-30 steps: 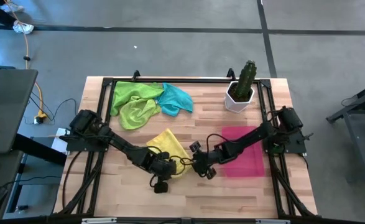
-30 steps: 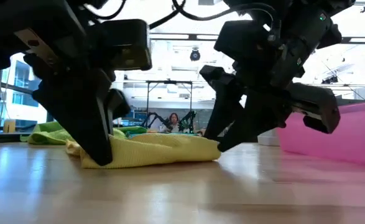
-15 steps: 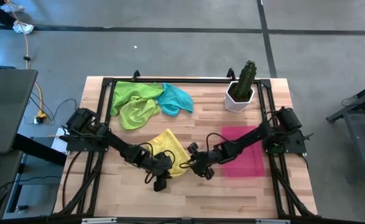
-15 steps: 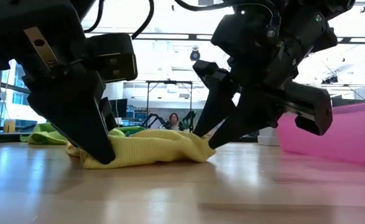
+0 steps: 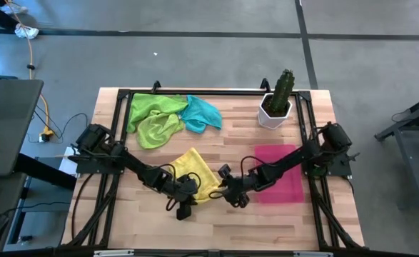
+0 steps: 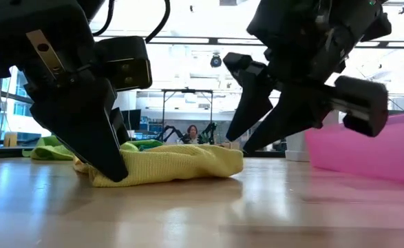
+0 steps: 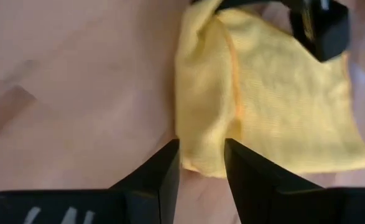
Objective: Roll microfiber towels into tight, uniform cylinder then place into a basket
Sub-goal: Roll the yellow microfiber towel
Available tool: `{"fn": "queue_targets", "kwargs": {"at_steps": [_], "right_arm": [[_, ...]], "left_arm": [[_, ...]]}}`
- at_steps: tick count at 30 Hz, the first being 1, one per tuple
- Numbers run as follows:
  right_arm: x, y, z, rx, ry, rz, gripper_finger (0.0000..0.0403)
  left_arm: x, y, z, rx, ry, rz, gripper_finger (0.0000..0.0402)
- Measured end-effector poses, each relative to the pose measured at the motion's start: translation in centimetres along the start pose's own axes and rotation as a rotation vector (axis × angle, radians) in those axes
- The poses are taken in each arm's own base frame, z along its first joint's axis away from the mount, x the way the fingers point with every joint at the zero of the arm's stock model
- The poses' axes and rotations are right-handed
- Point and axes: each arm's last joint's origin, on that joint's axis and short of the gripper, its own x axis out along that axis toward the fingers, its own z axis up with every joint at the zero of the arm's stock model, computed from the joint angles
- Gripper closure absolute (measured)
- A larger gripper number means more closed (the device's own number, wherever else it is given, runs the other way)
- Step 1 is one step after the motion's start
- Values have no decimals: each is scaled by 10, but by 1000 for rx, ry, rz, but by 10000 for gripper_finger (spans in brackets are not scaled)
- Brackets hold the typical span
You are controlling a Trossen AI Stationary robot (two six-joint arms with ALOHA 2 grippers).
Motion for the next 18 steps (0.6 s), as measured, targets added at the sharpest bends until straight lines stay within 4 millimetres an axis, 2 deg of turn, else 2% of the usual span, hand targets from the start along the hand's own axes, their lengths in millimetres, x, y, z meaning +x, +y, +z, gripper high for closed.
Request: {"fn": "queue_targets", "kwargs": {"at_steps": [4,11,18], "right_arm": [[13,-4,-5,24,-46,67,286],[35,-10,-14,50,-87,44,286],[44,-12,-19,119,-92,56,297]], "left_arm": [[0,1,1,-5,-3,2,397],[0,1,2,-6,-6,0,397],[0,1,2,3,5,-20,396]]}}
